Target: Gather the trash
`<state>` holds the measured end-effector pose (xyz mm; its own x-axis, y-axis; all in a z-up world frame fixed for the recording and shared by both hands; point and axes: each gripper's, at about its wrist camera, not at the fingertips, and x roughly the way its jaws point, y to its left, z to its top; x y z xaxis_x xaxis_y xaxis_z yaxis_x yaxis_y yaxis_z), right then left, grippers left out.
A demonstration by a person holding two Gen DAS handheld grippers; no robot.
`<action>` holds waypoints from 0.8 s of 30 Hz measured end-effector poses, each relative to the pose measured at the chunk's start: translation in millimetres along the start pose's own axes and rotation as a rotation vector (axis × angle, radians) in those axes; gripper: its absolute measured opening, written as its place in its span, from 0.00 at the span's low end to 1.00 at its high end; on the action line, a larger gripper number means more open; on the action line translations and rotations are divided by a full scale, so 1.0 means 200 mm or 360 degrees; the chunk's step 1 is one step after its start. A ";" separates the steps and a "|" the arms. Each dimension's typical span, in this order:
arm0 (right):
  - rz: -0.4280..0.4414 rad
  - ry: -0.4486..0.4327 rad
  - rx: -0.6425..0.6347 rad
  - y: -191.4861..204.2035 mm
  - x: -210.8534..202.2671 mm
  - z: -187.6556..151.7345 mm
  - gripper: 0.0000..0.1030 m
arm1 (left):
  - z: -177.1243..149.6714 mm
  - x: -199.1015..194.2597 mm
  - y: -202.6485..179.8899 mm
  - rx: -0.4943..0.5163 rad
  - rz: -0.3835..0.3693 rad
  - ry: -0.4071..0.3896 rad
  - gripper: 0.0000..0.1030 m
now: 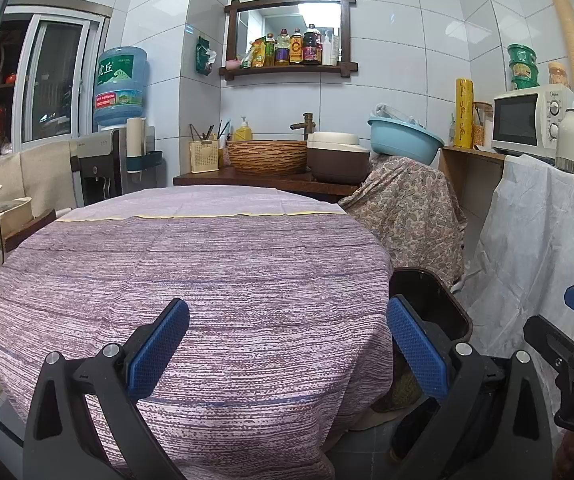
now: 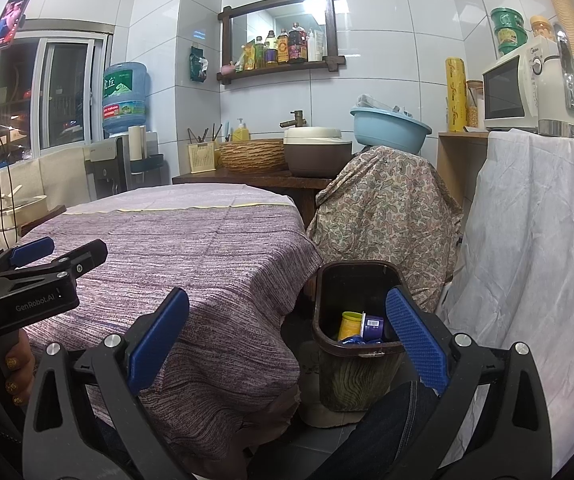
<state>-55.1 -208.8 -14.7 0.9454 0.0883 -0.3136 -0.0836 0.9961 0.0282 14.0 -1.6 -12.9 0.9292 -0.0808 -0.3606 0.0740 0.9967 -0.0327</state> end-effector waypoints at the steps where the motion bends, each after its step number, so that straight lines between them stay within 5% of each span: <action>1: 0.0000 0.0001 0.0000 0.00 0.00 0.00 0.95 | 0.00 0.00 0.00 0.0002 0.0001 0.0000 0.95; 24: 0.0003 0.0010 0.0003 -0.01 0.00 -0.01 0.95 | 0.00 0.00 -0.01 -0.0008 0.0020 0.0015 0.95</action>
<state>-55.6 -210.3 -16.9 0.9433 0.0902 -0.3194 -0.0848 0.9959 0.0307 13.3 -3.5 -11.8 0.9266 -0.0687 -0.3698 0.0607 0.9976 -0.0332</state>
